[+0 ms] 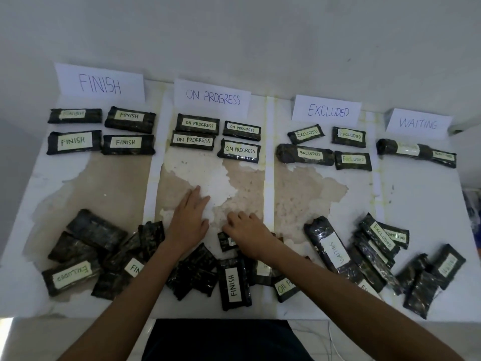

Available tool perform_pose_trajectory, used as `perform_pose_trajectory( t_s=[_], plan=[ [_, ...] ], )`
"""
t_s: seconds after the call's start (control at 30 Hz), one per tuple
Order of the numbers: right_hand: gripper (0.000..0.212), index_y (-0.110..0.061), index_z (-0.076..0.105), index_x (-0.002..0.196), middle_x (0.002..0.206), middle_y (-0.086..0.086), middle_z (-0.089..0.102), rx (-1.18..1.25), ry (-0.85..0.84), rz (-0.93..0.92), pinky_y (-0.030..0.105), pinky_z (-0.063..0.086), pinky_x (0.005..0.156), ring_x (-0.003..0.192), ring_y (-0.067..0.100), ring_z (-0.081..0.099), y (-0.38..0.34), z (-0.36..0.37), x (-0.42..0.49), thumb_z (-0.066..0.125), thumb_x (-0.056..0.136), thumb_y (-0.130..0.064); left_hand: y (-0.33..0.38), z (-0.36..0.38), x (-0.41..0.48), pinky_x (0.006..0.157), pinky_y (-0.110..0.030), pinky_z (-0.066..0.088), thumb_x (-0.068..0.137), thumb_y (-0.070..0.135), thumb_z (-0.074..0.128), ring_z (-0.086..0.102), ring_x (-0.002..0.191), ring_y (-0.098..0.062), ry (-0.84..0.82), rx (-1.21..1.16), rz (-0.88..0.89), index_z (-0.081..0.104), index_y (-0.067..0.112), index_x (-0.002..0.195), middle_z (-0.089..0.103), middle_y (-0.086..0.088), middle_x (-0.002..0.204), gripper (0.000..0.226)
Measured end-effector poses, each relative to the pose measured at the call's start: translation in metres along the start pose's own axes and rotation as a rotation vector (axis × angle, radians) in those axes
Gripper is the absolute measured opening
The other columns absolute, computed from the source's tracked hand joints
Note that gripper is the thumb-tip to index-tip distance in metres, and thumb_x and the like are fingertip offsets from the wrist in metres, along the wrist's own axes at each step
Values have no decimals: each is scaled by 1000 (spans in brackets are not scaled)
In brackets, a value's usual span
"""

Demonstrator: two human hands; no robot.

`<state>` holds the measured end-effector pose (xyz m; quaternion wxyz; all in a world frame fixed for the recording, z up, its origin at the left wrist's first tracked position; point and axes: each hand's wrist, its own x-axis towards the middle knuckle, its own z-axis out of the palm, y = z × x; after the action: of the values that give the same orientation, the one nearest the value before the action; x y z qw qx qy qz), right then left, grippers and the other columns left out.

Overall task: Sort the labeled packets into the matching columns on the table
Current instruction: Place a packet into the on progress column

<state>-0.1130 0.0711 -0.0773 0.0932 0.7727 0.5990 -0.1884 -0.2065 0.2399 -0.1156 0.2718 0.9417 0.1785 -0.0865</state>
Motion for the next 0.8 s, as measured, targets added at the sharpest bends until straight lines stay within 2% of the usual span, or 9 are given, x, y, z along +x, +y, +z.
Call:
perform_pose_trajectory(
  t_s=[0.03,0.1,0.23,0.43,0.6,0.8],
  plan=[
    [45,-9,61,105,106,16,58,-11,25,-2,42,50,66,85,31,58,-1,2,2,77,62,-9,1,-1,1,113,-45,20,86,17,56,10,143,-34,-3,-5,-7,36,9,140,15,-16,154,58],
    [52,-7,55,116,111,17,55,48,77,7,45,49,74,93,33,55,3,4,7,72,67,-5,2,-3,2,112,-46,22,86,21,51,16,141,-35,7,-22,-11,40,9,138,19,-16,153,55],
    [51,-7,47,128,120,17,53,184,195,163,47,46,87,106,34,51,34,-18,30,62,79,-5,1,-11,18,108,-51,31,82,20,48,28,136,-37,60,-21,28,46,6,133,29,-20,149,53],
    [53,-8,51,130,118,18,56,241,256,223,44,48,84,105,36,53,82,-45,80,67,79,-9,6,-30,59,112,-50,25,86,15,54,18,140,-35,65,0,-4,36,6,140,20,-18,153,57],
    [48,-4,54,126,120,17,55,230,223,231,47,47,86,109,35,49,86,-40,98,65,80,-7,6,-30,73,113,-48,22,87,18,53,13,142,-33,19,48,-57,29,8,143,14,-15,155,62],
    [49,-7,55,127,120,18,58,342,348,236,47,43,90,108,38,53,76,-35,79,65,80,-10,7,-27,59,113,-49,20,87,18,54,14,141,-34,-6,39,-29,31,7,142,16,-17,154,60]
  ],
)
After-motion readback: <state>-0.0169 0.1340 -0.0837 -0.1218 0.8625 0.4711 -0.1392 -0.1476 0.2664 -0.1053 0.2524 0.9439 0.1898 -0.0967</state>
